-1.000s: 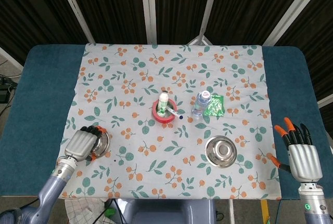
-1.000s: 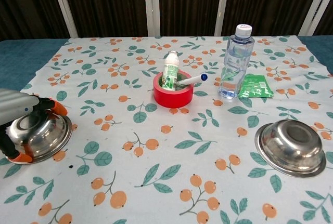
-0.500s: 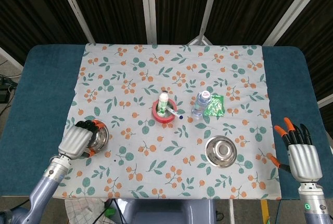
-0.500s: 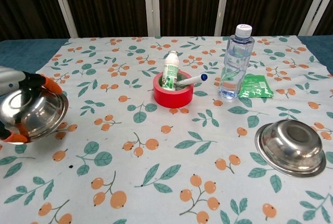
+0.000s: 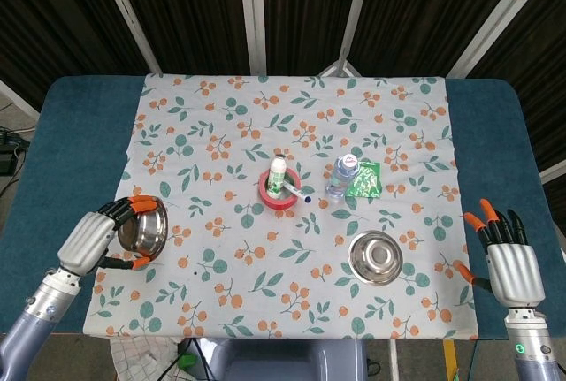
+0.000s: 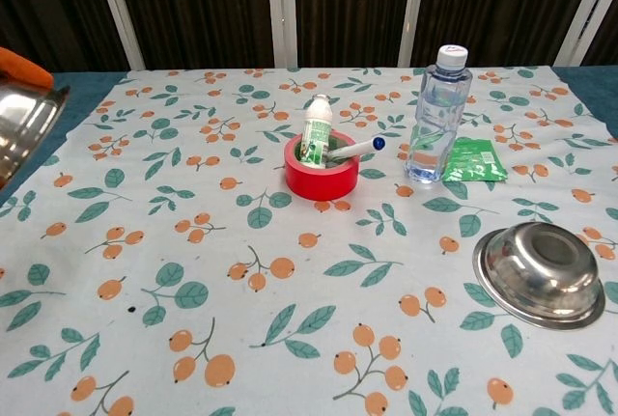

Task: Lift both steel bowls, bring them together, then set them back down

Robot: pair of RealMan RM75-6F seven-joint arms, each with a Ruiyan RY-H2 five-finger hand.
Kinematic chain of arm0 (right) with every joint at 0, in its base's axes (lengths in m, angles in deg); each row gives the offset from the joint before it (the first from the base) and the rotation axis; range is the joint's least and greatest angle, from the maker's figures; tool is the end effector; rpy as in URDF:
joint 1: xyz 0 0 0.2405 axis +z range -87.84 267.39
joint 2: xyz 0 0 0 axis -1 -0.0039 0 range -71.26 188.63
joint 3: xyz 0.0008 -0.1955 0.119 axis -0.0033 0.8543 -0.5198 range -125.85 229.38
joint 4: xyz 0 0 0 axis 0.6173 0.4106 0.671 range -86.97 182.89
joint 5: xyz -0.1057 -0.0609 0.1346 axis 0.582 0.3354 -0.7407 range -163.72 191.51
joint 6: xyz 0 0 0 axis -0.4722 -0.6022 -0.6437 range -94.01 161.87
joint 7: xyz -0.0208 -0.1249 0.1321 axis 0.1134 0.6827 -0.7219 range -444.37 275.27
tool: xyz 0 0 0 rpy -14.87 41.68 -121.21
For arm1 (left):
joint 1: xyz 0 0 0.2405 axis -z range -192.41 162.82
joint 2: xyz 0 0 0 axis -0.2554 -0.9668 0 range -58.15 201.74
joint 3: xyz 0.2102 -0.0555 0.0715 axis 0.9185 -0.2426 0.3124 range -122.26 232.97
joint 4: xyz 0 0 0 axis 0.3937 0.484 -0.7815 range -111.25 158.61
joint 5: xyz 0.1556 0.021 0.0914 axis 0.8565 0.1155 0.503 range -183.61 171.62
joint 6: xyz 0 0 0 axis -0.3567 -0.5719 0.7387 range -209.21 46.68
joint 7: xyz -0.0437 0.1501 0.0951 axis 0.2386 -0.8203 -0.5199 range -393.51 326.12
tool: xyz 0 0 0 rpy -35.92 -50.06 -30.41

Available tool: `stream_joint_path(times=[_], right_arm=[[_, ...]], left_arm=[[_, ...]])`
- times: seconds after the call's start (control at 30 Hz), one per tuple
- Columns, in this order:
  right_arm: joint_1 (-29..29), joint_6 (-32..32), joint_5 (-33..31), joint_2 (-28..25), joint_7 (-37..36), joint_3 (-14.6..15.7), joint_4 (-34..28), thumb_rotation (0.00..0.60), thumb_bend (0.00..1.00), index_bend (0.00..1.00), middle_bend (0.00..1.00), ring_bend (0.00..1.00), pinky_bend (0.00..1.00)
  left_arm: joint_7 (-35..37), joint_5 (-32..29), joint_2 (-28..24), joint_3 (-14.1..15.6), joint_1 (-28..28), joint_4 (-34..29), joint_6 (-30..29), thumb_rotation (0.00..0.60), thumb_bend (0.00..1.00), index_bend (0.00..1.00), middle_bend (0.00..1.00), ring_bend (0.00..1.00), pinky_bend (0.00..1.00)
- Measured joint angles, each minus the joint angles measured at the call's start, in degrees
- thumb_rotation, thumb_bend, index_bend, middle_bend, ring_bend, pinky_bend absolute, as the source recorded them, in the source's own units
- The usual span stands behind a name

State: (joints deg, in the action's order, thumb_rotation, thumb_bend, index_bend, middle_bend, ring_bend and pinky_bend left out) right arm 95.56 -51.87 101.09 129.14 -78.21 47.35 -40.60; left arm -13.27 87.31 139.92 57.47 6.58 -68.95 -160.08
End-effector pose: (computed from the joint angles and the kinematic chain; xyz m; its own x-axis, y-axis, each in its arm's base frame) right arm -0.2677 -0.2247 0.1518 0.4535 0.0441 0.8902 -0.8896 -0.0392 0.4551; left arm -0.1952 0.2602 0.1113 0.0679 0.2254 0.9719 0.9409 -0.3385 0.0128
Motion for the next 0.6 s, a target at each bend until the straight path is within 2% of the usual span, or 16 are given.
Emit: stream_joint_path(times=[0.17,0.3,0.47,0.6], right_arm=[[0.4,0.9,0.8,-0.2,-2.4,0.5,0.2,0.6,0.17,0.22,0.04,0.13,0.04],[0.8,2.9,1.1,-1.2,-4.7,1.5,-0.6,0.6,0.17,0.23,0.04,0.13,0.04],[1.3,6.2,1.3,-3.1,-6.5,3.2,-3.2,0.6,0.17,0.22,0.04,0.13,0.04],[2.1,8.9,1.8,-4.0,-7.3,4.7,-4.7,0.6,0.17,0.22,0.04,0.13,0.04]], left_arm=[[17.4,4.0,-0.4,1.2,-0.6,7.4,-3.7,0.6,0.08,0.25,0.27,0.2,0.32],[24.9,6.0,0.6,1.6,-0.9,13.1,-6.2,0.6,0.07,0.25,0.26,0.2,0.31],[33.3,7.4,2.6,1.9,-1.0,17.4,-8.8,0.6,0.07,0.25,0.26,0.2,0.31],[40.9,8.1,4.9,1.5,-1.3,22.0,-13.0,0.6,0.07,0.25,0.26,0.2,0.31]])
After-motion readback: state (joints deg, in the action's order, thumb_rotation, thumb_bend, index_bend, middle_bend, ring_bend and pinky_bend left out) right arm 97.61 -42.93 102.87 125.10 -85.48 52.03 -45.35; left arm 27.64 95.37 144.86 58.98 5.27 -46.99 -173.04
